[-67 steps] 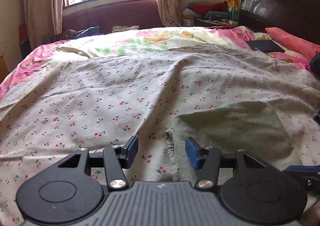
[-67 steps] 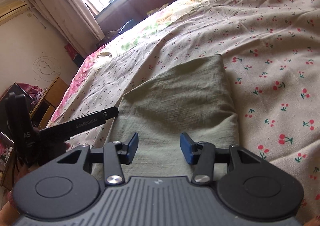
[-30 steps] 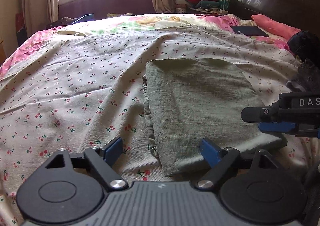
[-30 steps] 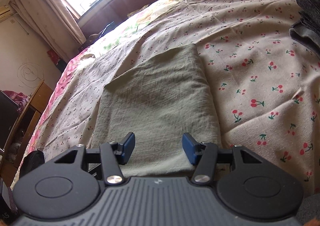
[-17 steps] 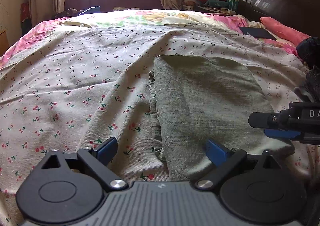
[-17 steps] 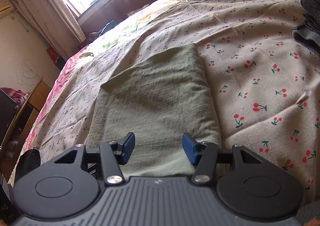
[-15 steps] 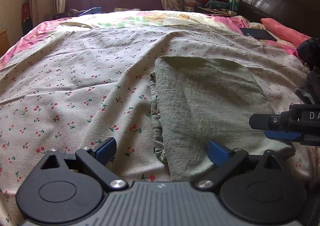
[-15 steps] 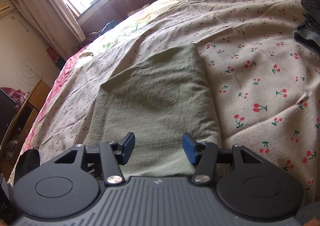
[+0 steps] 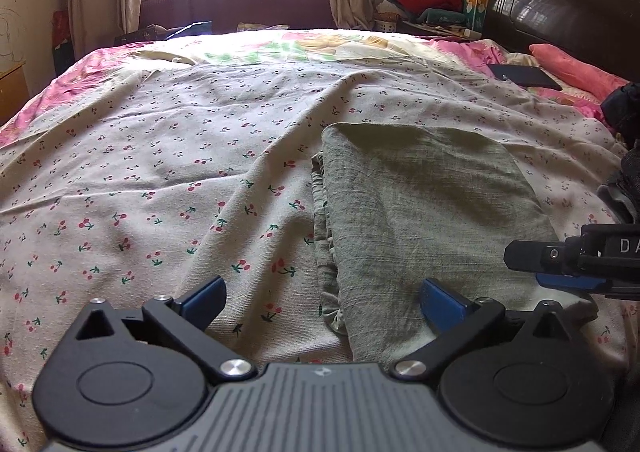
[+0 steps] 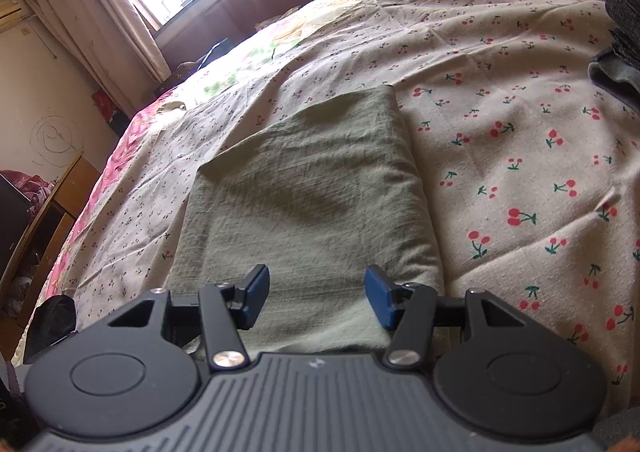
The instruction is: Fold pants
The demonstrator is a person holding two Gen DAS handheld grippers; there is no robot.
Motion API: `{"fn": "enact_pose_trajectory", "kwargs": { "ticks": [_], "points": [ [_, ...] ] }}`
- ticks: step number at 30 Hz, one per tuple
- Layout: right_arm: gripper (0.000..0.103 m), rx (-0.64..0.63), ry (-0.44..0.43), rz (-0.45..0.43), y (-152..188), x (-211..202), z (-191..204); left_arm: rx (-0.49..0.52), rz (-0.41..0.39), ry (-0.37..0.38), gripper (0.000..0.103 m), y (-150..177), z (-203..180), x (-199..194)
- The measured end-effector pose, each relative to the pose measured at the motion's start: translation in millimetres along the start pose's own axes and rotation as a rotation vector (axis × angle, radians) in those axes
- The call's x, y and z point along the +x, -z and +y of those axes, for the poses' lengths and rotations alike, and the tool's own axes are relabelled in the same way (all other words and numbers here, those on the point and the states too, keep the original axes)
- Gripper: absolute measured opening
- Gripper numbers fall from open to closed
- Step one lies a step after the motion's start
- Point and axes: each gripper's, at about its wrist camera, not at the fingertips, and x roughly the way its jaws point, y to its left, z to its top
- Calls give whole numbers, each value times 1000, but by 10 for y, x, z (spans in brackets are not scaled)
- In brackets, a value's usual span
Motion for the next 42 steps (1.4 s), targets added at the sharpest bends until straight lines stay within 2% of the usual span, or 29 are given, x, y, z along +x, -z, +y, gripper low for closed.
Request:
{"fn": "enact_pose_trajectory", "kwargs": {
  "ticks": [6,16,19,24,28,37,42],
  "points": [
    [55,-11,5,-1,5,-5,14,-24,-1,4,103,0,32,-23],
    [55,-23,16,-21,11,-67,30,8,26,-20,103,2,-35,-34],
    [55,-40,30,-35,31,-159,64,7,6,-22,103,-1,-29,-117],
    [58,-61,26,-2,86,-220,159,-26,8,-2,103,36,-11,-246],
    [57,-103,48,-8,165,-293,247,-27,-11,-6,103,46,-23,-309],
    [58,-50,102,-59,178,-458,171,35,8,-25,103,62,-119,-287],
    [58,-74,114,-50,201,-461,206,-6,30,-6,103,53,-60,-264]
  ]
}}
